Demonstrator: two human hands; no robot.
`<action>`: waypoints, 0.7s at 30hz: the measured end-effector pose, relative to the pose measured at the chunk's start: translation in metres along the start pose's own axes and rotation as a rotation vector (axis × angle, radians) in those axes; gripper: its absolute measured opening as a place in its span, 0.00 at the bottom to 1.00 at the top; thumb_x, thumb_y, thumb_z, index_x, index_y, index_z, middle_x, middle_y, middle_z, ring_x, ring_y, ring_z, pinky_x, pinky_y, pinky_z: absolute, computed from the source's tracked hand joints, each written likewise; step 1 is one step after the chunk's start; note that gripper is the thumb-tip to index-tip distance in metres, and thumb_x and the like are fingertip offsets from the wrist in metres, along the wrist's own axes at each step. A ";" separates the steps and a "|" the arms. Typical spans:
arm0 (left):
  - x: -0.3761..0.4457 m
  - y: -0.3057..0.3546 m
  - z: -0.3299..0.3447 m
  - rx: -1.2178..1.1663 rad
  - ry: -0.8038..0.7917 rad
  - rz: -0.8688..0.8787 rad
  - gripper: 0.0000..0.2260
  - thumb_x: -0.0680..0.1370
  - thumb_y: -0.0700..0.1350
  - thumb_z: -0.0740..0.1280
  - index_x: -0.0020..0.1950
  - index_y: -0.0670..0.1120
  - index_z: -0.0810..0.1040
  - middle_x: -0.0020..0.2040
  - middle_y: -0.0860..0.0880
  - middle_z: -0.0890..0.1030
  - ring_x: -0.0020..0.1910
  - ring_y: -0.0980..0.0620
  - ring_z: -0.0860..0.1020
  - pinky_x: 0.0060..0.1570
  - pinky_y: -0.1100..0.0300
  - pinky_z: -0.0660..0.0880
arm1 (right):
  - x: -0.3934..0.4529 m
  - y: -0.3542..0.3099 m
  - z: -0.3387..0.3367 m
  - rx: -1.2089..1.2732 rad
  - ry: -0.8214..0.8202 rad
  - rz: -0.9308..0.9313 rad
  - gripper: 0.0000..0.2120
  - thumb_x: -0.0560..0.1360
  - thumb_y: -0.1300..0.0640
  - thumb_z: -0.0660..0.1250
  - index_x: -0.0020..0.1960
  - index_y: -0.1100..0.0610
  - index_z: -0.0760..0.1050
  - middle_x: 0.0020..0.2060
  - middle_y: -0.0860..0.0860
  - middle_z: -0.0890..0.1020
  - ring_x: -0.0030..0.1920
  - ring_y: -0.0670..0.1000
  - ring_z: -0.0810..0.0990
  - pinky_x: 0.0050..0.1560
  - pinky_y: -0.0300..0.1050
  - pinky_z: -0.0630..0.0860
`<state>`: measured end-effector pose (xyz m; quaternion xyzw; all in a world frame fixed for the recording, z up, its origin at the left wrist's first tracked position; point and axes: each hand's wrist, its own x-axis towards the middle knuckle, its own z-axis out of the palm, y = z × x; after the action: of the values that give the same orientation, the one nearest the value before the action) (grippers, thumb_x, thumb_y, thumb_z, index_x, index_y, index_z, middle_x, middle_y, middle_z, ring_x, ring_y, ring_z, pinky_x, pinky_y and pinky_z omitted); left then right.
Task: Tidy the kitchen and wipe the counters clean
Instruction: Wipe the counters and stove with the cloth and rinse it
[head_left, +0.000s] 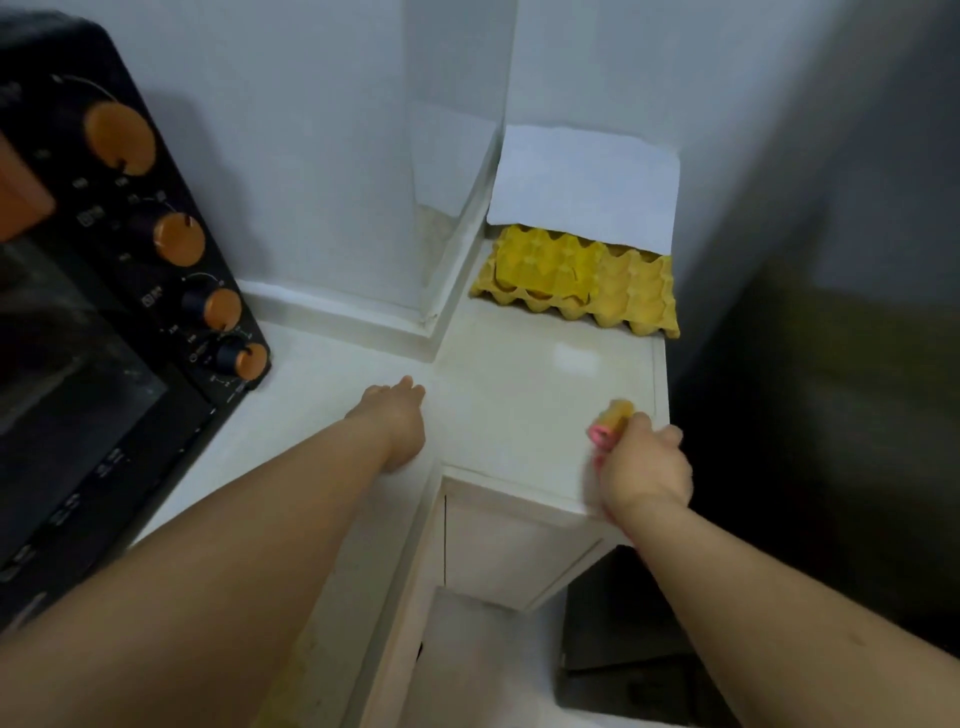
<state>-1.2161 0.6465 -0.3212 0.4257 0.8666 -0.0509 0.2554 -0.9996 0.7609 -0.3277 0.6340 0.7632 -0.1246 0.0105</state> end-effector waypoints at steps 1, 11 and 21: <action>0.002 0.000 0.000 -0.021 0.009 -0.013 0.27 0.79 0.37 0.51 0.78 0.45 0.52 0.79 0.48 0.49 0.75 0.41 0.54 0.73 0.48 0.58 | 0.011 -0.015 0.002 0.025 0.002 -0.006 0.15 0.77 0.53 0.62 0.61 0.57 0.67 0.56 0.58 0.68 0.52 0.60 0.74 0.50 0.51 0.73; 0.025 0.010 -0.009 -0.247 0.130 -0.073 0.24 0.77 0.37 0.55 0.73 0.50 0.65 0.73 0.47 0.64 0.71 0.44 0.64 0.69 0.51 0.65 | 0.023 -0.046 0.019 0.138 -0.004 -0.326 0.16 0.76 0.47 0.63 0.60 0.53 0.74 0.55 0.55 0.70 0.50 0.59 0.77 0.51 0.47 0.74; 0.025 -0.004 -0.010 -0.197 0.149 0.012 0.29 0.78 0.33 0.52 0.77 0.53 0.57 0.78 0.56 0.53 0.76 0.50 0.52 0.74 0.54 0.56 | 0.115 -0.103 0.017 0.270 0.003 -0.112 0.19 0.78 0.53 0.62 0.66 0.58 0.68 0.64 0.58 0.69 0.61 0.60 0.72 0.59 0.47 0.70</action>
<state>-1.2353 0.6646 -0.3252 0.4061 0.8815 0.0680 0.2311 -1.1246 0.8516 -0.3459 0.5862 0.7737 -0.2256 -0.0832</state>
